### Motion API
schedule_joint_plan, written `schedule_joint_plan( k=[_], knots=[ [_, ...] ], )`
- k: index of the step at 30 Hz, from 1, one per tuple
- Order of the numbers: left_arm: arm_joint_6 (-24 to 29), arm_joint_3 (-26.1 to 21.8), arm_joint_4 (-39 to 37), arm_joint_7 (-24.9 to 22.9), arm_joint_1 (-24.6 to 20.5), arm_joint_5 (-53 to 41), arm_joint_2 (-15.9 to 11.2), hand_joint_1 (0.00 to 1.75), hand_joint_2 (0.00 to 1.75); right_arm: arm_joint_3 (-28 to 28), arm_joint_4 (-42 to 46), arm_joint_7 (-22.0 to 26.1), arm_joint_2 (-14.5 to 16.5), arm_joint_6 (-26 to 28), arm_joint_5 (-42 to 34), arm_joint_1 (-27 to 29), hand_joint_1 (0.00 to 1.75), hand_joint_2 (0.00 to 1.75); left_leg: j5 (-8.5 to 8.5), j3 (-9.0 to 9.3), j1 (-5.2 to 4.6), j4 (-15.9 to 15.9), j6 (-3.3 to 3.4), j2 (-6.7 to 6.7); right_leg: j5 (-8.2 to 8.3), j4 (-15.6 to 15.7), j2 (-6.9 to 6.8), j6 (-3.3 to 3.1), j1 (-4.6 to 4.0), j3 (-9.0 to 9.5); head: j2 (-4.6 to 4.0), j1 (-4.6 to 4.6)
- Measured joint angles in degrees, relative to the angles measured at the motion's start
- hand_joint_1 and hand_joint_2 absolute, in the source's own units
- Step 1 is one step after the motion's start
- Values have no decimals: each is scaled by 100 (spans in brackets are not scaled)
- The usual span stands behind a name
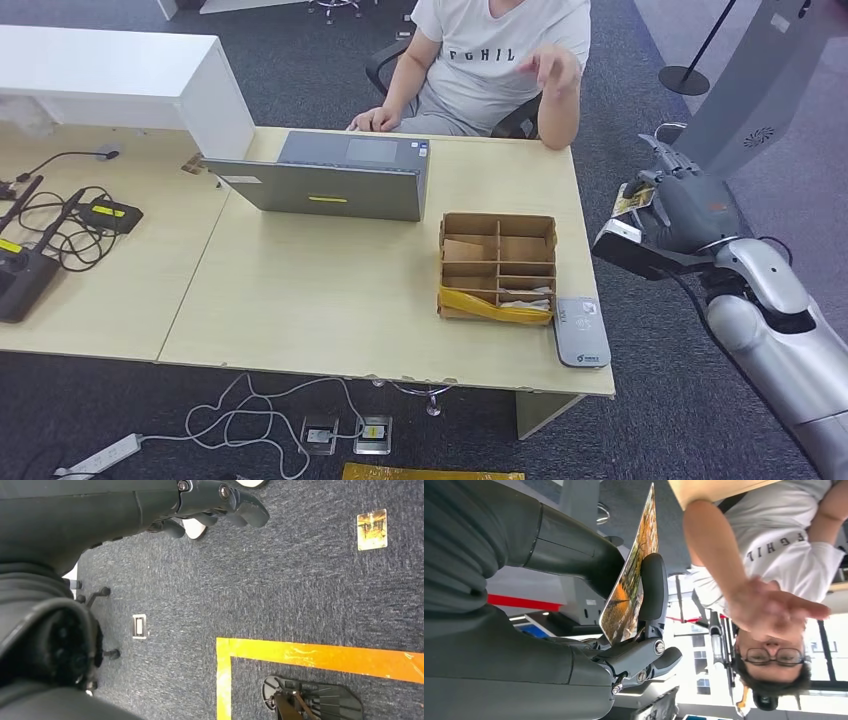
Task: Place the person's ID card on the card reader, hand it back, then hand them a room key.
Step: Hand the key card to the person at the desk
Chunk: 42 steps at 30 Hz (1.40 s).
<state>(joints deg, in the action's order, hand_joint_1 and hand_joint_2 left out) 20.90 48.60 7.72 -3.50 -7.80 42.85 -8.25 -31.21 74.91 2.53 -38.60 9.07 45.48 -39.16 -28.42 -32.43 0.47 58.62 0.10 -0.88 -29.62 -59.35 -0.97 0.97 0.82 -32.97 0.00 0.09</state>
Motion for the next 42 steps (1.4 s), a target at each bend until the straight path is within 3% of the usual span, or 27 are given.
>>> schedule_joint_plan(
  k=[8,23,27,35,42],
  knots=[
    [-4,42,0,15,-8,14,14,0,0,-242,-237,92,432,115,250,-1,175,175,0,0,0,0,0,0,0,0,-1,0,0,-1,0,0],
    [-8,143,0,15,-6,-3,11,0,0,-392,-731,227,763,300,252,-37,175,175,0,0,0,0,0,0,0,0,-1,0,0,-2,0,1],
    [-43,161,0,15,-6,-8,-5,0,0,-392,-909,304,819,406,249,-98,0,175,0,1,0,0,0,0,0,0,-1,0,0,-2,0,1],
    [-80,184,0,15,-4,-10,-21,0,0,-399,-1126,297,898,710,462,-81,0,175,0,2,0,0,0,1,0,1,0,0,0,-3,0,1],
    [-93,184,0,15,-4,17,-32,0,0,-397,-1133,73,909,500,431,-23,0,175,0,5,0,1,0,1,0,1,1,0,0,-3,0,2]
  ],
)
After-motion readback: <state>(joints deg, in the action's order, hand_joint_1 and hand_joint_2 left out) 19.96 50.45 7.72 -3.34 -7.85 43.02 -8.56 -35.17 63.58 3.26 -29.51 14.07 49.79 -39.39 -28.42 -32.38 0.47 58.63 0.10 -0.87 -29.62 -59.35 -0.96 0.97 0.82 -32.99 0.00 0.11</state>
